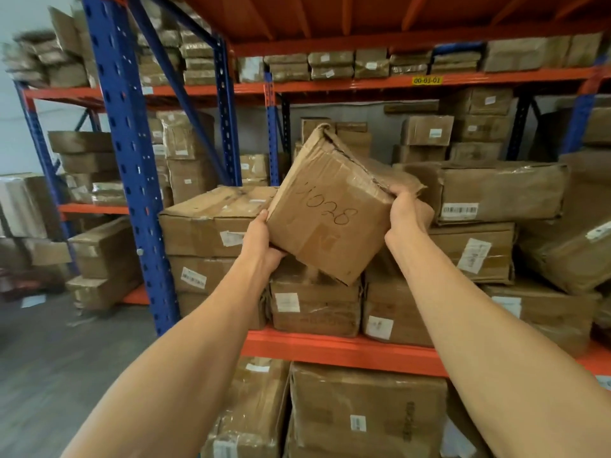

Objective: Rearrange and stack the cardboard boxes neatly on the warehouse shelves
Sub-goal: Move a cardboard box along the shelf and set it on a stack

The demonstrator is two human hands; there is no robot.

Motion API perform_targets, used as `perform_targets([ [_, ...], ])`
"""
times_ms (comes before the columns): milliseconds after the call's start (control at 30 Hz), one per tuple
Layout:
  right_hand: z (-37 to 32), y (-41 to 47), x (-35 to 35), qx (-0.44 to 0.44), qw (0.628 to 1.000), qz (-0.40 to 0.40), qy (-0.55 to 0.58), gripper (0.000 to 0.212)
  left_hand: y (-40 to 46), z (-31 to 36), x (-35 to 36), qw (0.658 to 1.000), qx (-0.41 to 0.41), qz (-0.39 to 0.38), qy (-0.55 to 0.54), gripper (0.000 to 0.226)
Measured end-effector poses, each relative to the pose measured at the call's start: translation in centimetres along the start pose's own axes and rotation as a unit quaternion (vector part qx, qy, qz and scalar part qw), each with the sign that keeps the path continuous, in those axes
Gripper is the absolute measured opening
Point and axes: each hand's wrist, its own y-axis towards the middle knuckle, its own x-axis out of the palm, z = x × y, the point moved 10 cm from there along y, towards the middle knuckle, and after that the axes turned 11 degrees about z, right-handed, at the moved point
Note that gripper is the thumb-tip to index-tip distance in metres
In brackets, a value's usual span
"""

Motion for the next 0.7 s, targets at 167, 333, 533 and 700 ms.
perform_targets([
  [167,-0.7,0.6,2.2,-0.073,0.995,-0.011,-0.068,0.024,2.1,-3.9,-1.7,0.999,-0.034,0.016,-0.040,0.038],
  [333,3.0,0.4,4.2,-0.125,0.983,-0.034,-0.131,0.018,4.6,-4.5,-5.4,0.985,-0.032,0.092,0.142,0.040],
  [533,5.2,-1.4,8.6,-0.181,0.964,-0.092,-0.173,0.011,5.4,2.1,-7.5,0.840,0.163,0.154,0.494,0.047],
  [700,5.1,0.1,9.0,-0.188,0.961,-0.107,-0.171,0.020,0.4,8.2,3.3,0.680,0.498,-0.043,0.537,0.084],
])
